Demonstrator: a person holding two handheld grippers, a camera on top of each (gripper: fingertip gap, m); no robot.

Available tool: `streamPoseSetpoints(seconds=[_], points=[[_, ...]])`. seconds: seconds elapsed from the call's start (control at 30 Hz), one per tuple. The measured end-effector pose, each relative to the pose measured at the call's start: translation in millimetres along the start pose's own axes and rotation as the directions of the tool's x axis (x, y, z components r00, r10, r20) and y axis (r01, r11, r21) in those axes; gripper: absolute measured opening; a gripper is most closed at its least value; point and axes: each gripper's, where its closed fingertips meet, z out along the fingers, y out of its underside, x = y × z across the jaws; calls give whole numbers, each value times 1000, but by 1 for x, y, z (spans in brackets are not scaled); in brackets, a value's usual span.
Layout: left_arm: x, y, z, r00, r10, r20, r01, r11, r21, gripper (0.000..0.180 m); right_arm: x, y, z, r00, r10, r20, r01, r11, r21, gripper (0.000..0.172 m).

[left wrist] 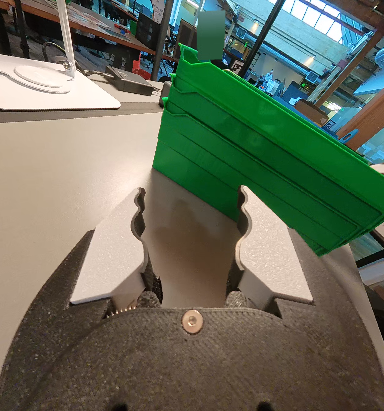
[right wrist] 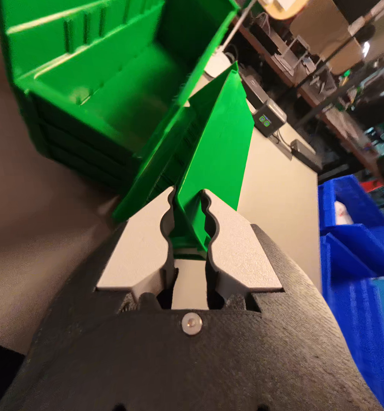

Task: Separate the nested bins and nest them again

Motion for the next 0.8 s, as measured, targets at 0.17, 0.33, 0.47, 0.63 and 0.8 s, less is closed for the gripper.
streamPoseSetpoints(seconds=[0.17, 0.33, 0.47, 0.63, 0.8], points=[[1, 1, 0, 1000, 3, -4, -3, 1000, -4, 84, 50, 19, -2, 923, 381, 57, -384, 922, 43, 14], [1, 0, 0, 1000, -3, -8, 3, 1000, -1, 83, 73, 48, 6, 856, 501, 128, -510, 858, 54, 9], [1, 1, 0, 1000, -5, -9, 5, 1000, -3, 83, 75, 60, 9, 859, 494, 136, -504, 862, 52, 8], [-1, 1, -1, 1000, -8, 4, 8, 1000, -1, 82, 77, 44, -7, 838, 513, 187, -536, 837, 105, 22], [-1, 3, 1, 1000, 11, 27, -10, 1000, -17, 82, 67, 7, -35, 841, 483, 243, -532, 819, 215, 32]])
